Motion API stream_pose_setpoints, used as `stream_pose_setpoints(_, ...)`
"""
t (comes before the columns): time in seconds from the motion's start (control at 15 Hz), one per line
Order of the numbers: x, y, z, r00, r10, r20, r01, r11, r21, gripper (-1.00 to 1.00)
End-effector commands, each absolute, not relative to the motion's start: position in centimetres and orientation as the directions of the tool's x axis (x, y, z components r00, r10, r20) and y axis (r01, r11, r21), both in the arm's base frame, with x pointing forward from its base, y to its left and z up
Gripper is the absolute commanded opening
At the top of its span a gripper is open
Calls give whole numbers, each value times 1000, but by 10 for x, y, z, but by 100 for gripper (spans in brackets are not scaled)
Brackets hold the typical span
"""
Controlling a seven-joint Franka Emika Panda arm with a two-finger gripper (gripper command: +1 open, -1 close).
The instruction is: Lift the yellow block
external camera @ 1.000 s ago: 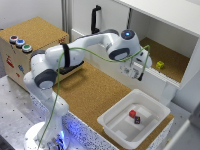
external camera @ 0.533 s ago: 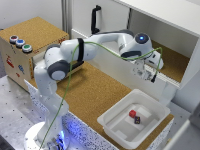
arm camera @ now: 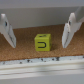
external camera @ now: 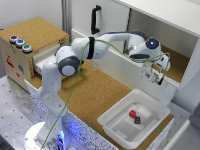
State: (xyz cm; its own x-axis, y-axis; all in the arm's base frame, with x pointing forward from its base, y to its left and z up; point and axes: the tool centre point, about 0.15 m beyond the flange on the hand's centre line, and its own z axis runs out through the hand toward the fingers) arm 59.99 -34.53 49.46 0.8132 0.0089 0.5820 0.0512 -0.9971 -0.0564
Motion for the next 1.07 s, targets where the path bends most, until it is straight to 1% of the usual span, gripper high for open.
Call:
stream_pose_setpoints(0.0,656,-350,502,839,41,543,81,-995,-50,100)
stream_pose_setpoints(0.13,667,-348,504,853,33,521,41,-999,-4,100)
stream_pose_setpoints(0.27,672,-350,502,857,4,515,9,-1000,-7,100)
stream_pose_setpoints(0.47,683,-355,489,873,-26,486,-27,-1000,-6,100)
stream_pose_setpoints(1.0,707,-350,473,898,-6,441,-10,-1000,6,100)
